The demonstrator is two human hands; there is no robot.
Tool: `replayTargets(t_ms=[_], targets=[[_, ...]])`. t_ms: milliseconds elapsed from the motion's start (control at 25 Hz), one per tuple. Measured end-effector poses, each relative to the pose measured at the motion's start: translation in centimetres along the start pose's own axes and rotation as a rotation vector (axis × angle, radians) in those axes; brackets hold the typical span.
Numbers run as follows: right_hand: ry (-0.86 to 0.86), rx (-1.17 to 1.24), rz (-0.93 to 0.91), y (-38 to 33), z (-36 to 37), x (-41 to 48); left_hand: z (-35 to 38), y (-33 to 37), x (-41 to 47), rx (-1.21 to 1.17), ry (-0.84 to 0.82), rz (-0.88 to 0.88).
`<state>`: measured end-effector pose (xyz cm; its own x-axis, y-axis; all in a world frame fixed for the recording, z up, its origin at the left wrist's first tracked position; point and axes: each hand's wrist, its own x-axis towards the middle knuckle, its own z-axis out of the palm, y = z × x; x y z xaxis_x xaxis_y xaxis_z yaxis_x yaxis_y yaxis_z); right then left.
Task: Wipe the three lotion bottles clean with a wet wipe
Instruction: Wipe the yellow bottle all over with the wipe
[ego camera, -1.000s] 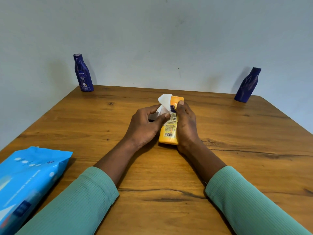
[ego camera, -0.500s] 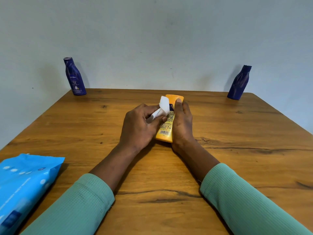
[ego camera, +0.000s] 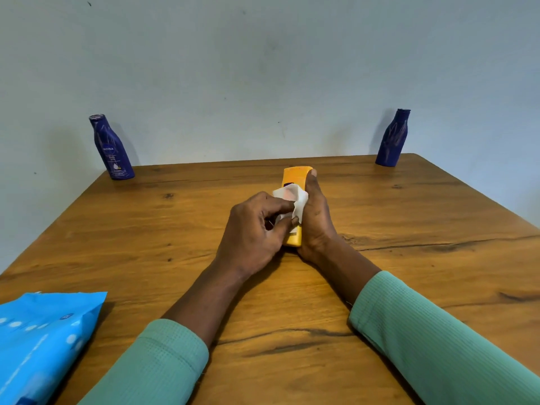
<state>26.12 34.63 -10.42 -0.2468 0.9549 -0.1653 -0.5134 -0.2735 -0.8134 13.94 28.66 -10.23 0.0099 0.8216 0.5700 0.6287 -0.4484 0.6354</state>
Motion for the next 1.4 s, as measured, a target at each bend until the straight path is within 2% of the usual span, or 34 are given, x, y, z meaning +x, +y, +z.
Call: replayTargets(t_ms=[80,160,280,400,520,720,880,1040,1240,1320,1400], targets=[[-0.016,-0.047,-0.018,0.0,0.5,-0.5,-0.1,-0.5,0.4,-0.012,0.118,-0.081],[0.007,-0.084,-0.082,0.3,1.0,-0.8,-0.5,-1.3,0.9,-0.056,0.14,-0.171],[0.102,-0.127,-0.145,1.0,1.6,-0.5,-0.7,-1.1,0.6,-0.109,0.069,-0.223],[0.168,-0.151,-0.127,1.7,1.4,0.3,-0.9,0.0,-0.7,-0.214,-0.032,-0.184],[0.098,-0.096,-0.13,1.1,1.5,-0.5,-1.1,0.3,-1.1,-0.275,-0.09,-0.199],[0.011,-0.113,-0.122,0.5,1.4,-0.9,-0.9,0.3,-0.3,-0.239,0.092,-0.313],[0.062,-0.091,-0.097,0.3,1.7,-0.8,-1.3,0.6,-0.7,0.003,0.02,-0.171],[0.091,-0.017,0.032,-0.4,1.0,-0.5,-1.0,1.0,-1.0,0.019,-0.112,0.016],[0.09,-0.085,-0.02,0.0,1.5,-0.8,-0.7,0.0,-0.5,0.074,0.007,-0.053],[0.112,-0.108,-0.072,0.6,1.9,-0.3,-0.8,-0.2,-0.2,0.121,-0.044,-0.088],[0.165,-0.108,-0.061,1.5,1.4,1.3,-0.6,0.4,-0.3,0.18,-0.088,-0.047]])
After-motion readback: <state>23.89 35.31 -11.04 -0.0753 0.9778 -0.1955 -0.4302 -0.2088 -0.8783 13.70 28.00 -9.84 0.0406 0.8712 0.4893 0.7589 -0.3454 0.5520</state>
